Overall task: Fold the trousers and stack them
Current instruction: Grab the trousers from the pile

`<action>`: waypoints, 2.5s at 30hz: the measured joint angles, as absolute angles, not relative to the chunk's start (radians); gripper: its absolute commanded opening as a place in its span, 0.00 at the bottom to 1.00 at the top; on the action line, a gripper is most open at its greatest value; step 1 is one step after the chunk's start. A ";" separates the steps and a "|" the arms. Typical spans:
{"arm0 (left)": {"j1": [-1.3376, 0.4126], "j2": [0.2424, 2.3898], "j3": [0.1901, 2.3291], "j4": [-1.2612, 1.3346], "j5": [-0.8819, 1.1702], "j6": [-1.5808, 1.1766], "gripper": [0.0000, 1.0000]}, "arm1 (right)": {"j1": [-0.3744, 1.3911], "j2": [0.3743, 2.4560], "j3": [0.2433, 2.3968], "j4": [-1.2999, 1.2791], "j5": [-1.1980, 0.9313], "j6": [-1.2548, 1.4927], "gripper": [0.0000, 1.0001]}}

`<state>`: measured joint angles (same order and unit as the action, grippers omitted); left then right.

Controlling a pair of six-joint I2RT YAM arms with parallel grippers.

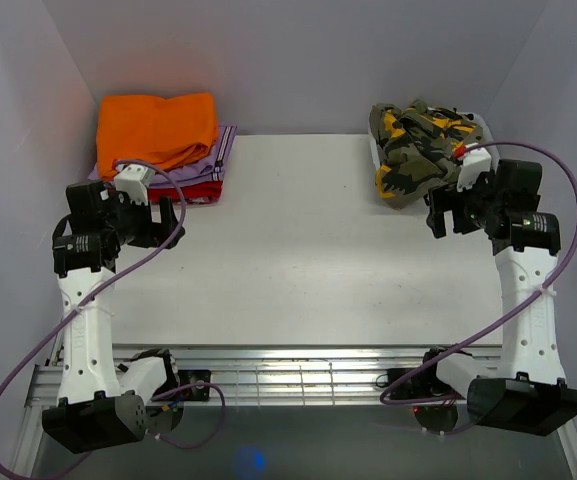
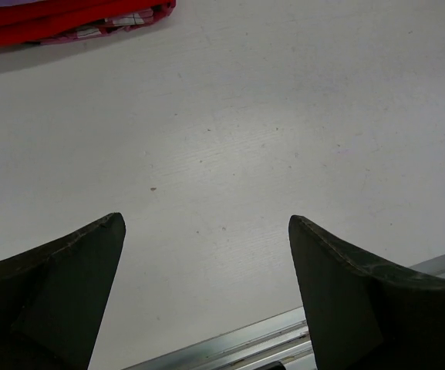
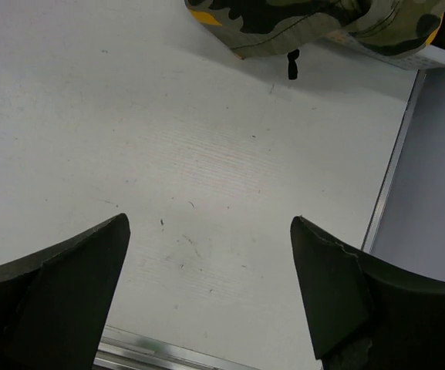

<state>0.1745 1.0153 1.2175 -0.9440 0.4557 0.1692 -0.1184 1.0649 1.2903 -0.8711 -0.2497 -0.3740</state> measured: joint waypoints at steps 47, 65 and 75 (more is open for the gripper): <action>0.175 1.013 1.108 -0.885 0.669 0.140 0.98 | 0.069 2.351 2.164 -0.387 0.419 -0.729 0.08; 0.175 0.978 1.129 -0.845 0.568 0.069 0.98 | 0.036 1.995 2.228 -0.077 0.511 -0.842 0.08; 0.175 0.960 1.148 -0.804 0.461 0.008 0.98 | 0.056 1.534 2.163 0.054 0.348 -0.648 0.08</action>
